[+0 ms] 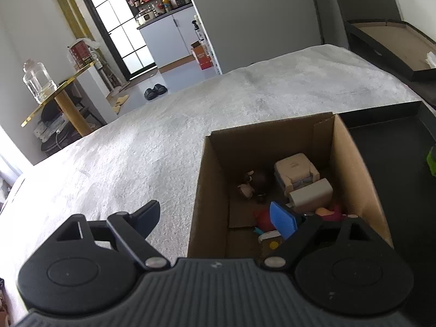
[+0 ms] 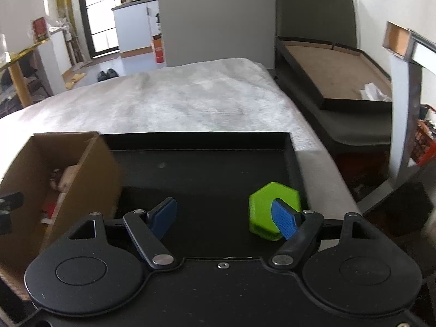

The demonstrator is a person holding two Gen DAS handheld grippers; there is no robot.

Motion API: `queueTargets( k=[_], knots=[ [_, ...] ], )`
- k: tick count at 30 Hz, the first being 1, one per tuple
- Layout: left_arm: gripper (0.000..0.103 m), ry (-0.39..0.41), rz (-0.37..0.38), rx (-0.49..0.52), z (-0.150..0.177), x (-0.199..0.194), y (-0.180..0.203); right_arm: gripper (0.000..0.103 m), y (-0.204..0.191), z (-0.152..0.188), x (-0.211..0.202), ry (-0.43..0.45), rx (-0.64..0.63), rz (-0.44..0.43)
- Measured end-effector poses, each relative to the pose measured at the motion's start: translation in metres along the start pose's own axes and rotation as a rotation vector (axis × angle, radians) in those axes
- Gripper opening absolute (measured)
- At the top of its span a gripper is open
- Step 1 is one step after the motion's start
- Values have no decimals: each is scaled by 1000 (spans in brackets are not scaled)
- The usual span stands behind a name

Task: Organize rigid objects
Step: 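Move the right gripper to the green hexagonal cup and close on it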

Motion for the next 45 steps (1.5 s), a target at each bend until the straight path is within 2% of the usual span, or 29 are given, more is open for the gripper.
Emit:
queueTargets(
  k=[5, 12, 15, 17, 18, 19, 30, 45],
  knots=[
    [87, -3, -16, 11, 0, 3, 1, 76, 19, -1, 9, 4, -7, 53],
    [87, -12, -15, 25, 2, 5, 3, 82, 34, 6, 28, -33, -13, 128],
    [87, -12, -19, 25, 1, 5, 2, 82, 32, 11, 35, -56, -38, 141],
    [87, -14, -17, 19, 1, 6, 1, 78, 32, 13, 38, -70, -52, 149],
    [87, -14, -16, 14, 1, 6, 0, 54, 30, 15, 40, -84, -57, 135],
    [87, -15, -15, 11, 2, 6, -1, 47, 29, 16, 41, -99, -65, 129],
    [87, -15, 25, -16, 5, 1, -9, 46, 10, 1, 18, -73, -71, 88],
    [87, -4, 70, -71, 11, -15, -26, 46, -46, -33, -29, 25, -102, -8]
  ],
)
Point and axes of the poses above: each gripper's, at about its wrist camera, not at the fingertips, and x roughly the way its jaws point, y to its right, z to its underside, the point moved 10 cm from there along x, roughly the way its jaws point, and after that the axes turned 5 degrees about -x, right-handed, at the moved point
